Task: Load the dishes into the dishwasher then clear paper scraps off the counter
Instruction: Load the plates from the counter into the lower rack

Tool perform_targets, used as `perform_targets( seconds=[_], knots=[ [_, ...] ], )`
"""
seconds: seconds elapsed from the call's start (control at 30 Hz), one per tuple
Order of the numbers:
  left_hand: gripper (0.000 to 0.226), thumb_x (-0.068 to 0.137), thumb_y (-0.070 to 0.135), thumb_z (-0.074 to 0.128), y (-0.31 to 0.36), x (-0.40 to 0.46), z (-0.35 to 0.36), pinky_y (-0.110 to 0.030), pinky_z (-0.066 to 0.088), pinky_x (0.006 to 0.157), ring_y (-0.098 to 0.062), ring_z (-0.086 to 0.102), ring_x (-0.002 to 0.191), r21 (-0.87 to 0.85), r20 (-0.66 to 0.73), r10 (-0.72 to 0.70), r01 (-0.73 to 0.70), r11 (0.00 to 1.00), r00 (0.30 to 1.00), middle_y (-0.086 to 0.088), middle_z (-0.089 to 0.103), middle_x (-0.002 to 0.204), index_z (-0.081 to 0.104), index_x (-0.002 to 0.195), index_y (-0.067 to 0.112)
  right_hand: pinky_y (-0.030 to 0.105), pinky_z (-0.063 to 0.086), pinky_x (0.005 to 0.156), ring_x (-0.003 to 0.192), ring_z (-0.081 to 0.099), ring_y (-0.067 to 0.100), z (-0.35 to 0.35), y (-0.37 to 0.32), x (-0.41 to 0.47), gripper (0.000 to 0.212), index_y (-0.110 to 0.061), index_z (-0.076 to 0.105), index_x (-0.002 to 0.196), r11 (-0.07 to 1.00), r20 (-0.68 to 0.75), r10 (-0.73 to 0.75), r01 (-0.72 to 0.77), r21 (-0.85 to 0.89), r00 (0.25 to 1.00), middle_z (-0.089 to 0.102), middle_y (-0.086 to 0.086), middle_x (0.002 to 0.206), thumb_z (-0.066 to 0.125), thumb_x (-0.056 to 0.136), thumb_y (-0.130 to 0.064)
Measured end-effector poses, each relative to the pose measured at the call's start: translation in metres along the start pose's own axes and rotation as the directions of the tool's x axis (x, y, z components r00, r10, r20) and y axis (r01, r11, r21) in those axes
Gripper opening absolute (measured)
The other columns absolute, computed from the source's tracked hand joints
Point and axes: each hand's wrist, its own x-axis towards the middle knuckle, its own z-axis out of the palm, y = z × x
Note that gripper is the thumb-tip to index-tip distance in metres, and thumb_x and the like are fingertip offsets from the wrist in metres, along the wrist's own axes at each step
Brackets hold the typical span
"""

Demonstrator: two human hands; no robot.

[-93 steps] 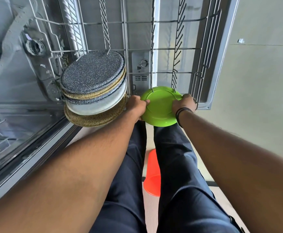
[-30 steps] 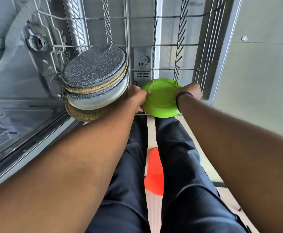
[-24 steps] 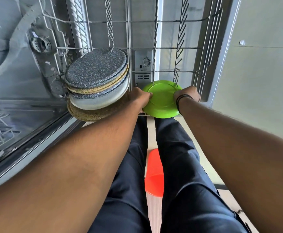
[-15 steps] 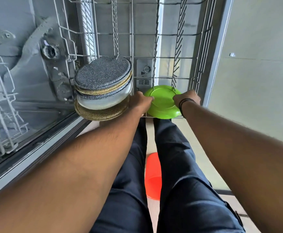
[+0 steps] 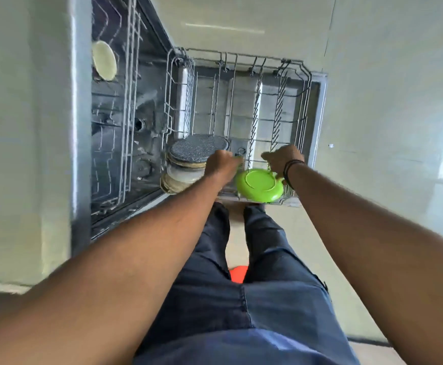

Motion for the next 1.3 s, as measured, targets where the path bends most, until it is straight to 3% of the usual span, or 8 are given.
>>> perform_targets(
  seconds=[0.1, 0.27, 0.43, 0.63, 0.77, 0.9, 1.1, 1.3],
  knots=[
    [0.039, 0.093, 0.038, 0.065, 0.012, -0.039, -0.040, -0.027, 0.030, 0.055, -0.015, 0.050, 0.063, -0.071, -0.057, 0.064, -0.068, 0.995, 0.996, -0.006, 0.065, 0.083, 0.072, 0.100, 0.000, 0.044, 0.059, 0.083, 0.095, 0.070, 0.035, -0.005, -0.019, -0.037, 0.042, -0.007, 0.072, 0.095, 0.996, -0.012, -0.083, 0.083, 0.021, 0.996, 0.074, 0.013, 0.098, 0.067, 0.078, -0.045],
    [0.031, 0.092, 0.040, 0.070, 0.010, -0.095, -0.094, -0.030, 0.052, 0.083, -0.017, 0.066, 0.097, -0.219, -0.236, 0.141, -0.194, 0.956, 0.961, 0.002, 0.070, 0.105, 0.069, 0.111, 0.016, 0.048, 0.061, 0.079, 0.084, 0.072, 0.035, 0.003, -0.041, -0.094, 0.046, -0.010, 0.070, 0.075, 0.970, 0.018, -0.245, 0.245, 0.009, 0.969, 0.075, 0.011, 0.082, 0.059, 0.065, -0.053],
    [0.031, 0.096, 0.036, 0.065, 0.017, -0.147, -0.123, -0.019, 0.039, 0.051, -0.009, 0.057, 0.068, -0.301, -0.325, 0.134, -0.237, 0.924, 0.936, -0.002, 0.071, 0.099, 0.068, 0.115, 0.012, 0.034, 0.053, 0.068, 0.078, 0.067, 0.031, -0.009, -0.073, -0.166, 0.032, -0.008, 0.069, 0.073, 0.895, 0.005, -0.437, 0.436, -0.094, 0.899, 0.071, 0.009, 0.076, 0.061, 0.078, -0.039],
    [0.042, 0.086, 0.048, 0.064, 0.029, -0.190, -0.150, -0.030, 0.054, 0.068, -0.016, 0.065, 0.072, -0.394, -0.449, 0.129, -0.325, 0.860, 0.884, 0.002, 0.072, 0.088, 0.071, 0.102, 0.010, 0.030, 0.049, 0.070, 0.077, 0.060, 0.027, -0.028, -0.127, -0.219, 0.016, -0.012, 0.065, 0.077, 0.773, -0.092, -0.631, 0.614, -0.160, 0.771, 0.063, 0.001, 0.073, 0.056, 0.084, -0.023],
    [0.008, 0.087, 0.029, 0.069, 0.024, -0.223, -0.182, -0.040, 0.059, 0.083, -0.019, 0.072, 0.084, -0.504, -0.603, 0.029, -0.409, 0.761, 0.797, 0.004, 0.072, 0.084, 0.074, 0.087, 0.023, 0.030, 0.045, 0.078, 0.101, 0.064, 0.032, -0.021, -0.163, -0.252, 0.021, -0.016, 0.070, 0.103, 0.637, -0.216, -0.766, 0.761, -0.123, 0.605, 0.072, 0.009, 0.105, 0.058, 0.092, -0.030],
    [0.015, 0.078, 0.035, 0.067, -0.004, -0.273, -0.220, -0.041, 0.060, 0.083, -0.020, 0.074, 0.085, -0.549, -0.736, -0.120, -0.484, 0.681, 0.666, -0.001, 0.077, 0.092, 0.073, 0.087, 0.025, 0.038, 0.049, 0.080, 0.101, 0.064, 0.037, 0.019, -0.193, -0.298, 0.024, -0.016, 0.069, 0.095, 0.411, -0.261, -0.888, 0.908, -0.085, 0.378, 0.073, 0.014, 0.097, 0.056, 0.091, -0.035],
    [0.029, 0.089, 0.032, 0.063, -0.116, -0.349, -0.259, -0.046, 0.058, 0.089, -0.027, 0.072, 0.097, -0.563, -0.816, -0.380, -0.448, 0.695, 0.435, -0.009, 0.074, 0.109, 0.074, 0.109, 0.015, 0.035, 0.045, 0.080, 0.104, 0.059, 0.034, 0.127, -0.203, -0.410, 0.026, -0.017, 0.066, 0.096, 0.109, 0.016, -0.994, 0.994, -0.015, 0.109, 0.071, 0.008, 0.098, 0.056, 0.093, -0.040],
    [0.007, 0.091, 0.028, 0.068, -0.247, -0.431, -0.253, -0.038, 0.059, 0.082, -0.019, 0.070, 0.081, -0.630, -0.739, -0.654, -0.505, 0.589, 0.159, 0.001, 0.074, 0.086, 0.071, 0.096, 0.023, 0.036, 0.051, 0.079, 0.087, 0.064, 0.031, 0.243, -0.162, -0.512, 0.022, -0.017, 0.066, 0.082, -0.134, 0.311, -0.937, 0.985, 0.109, -0.162, 0.071, 0.007, 0.085, 0.063, 0.090, -0.037]
  ],
)
